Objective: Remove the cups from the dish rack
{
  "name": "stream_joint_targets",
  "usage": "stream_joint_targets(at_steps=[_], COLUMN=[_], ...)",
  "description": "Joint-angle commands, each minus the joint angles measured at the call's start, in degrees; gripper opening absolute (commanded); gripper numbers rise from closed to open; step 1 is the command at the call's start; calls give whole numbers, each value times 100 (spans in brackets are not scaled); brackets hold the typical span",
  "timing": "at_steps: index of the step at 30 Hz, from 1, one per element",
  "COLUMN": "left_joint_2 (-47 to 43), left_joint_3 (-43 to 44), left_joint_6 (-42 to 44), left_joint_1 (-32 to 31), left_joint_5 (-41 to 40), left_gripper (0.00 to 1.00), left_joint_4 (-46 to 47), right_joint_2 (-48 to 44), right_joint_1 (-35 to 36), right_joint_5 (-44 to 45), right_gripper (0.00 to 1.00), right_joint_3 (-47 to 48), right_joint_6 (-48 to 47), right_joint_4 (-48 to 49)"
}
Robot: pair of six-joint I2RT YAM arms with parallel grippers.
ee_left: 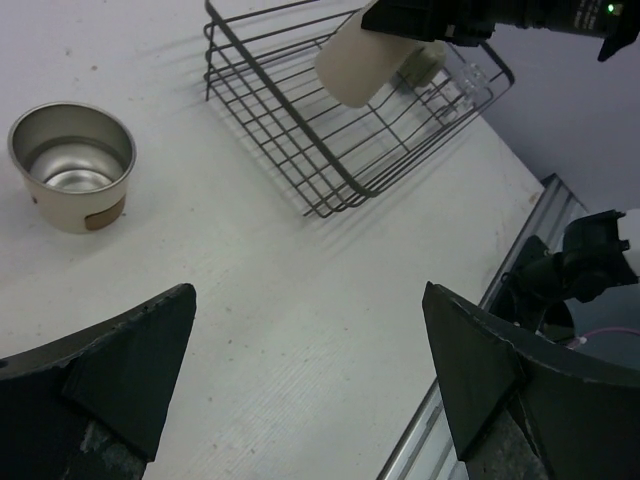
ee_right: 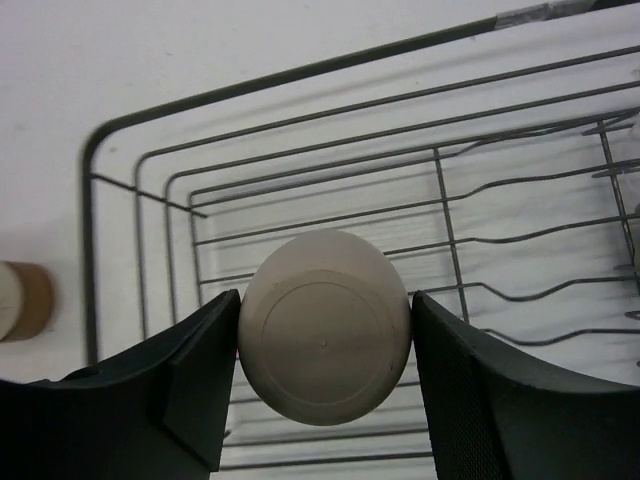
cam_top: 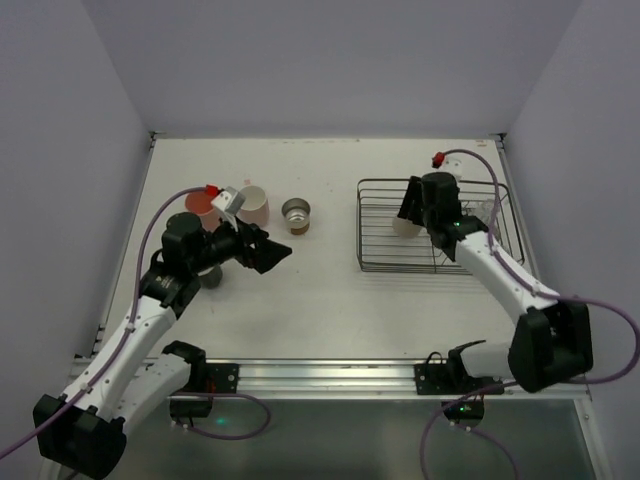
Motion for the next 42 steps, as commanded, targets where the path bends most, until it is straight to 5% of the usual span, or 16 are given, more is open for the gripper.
stream_joint_targets(at_steps=[1,7,10,18,27,31,33,36,42], left_joint_2=[105,438,763,993,1379,1152,994,703,947], left_joint_3=[-25,-42,-121,-437,-780,-825,-685,-114,1521], left_joint_6=[-767,-1646,-2219,-2940,-3494,-3407,-3014,-2041,-281], left_joint_1=[-181,-1164,-1447,-1562,-1712,-1747,-1747,-1747,-1747], left_joint_5=[693,368,377,245,395,96,-157,-797,-2660], left_gripper=[100,99,97,85,56,19,3,0,0], left_joint_4=[985,1951,2663,3910,5098,5144,4592,2697,-1594], right_joint_2=[-1323,-3196,-3556,-3602,-2593,-2328,-2319,-2555,-3460], right_joint_1=[190,472,761,1193,1368,1439,1439,1439,1439], right_joint_5=[-537,-2465,-3601,-4440,-4986,-5012,-4959,-4521,-3168], right_gripper=[34,32,32,33,33,34,58,96,99], right_joint_3=[-496,-1489,-1912,-2362,-2854,-2942,-2968,-2951,-2705], right_joint_6=[463,1376,2071,2705,3443,3611,3567,3226,2128], right_joint_4=[571,1561,2501,3666,5221,5607,5608,5039,2730])
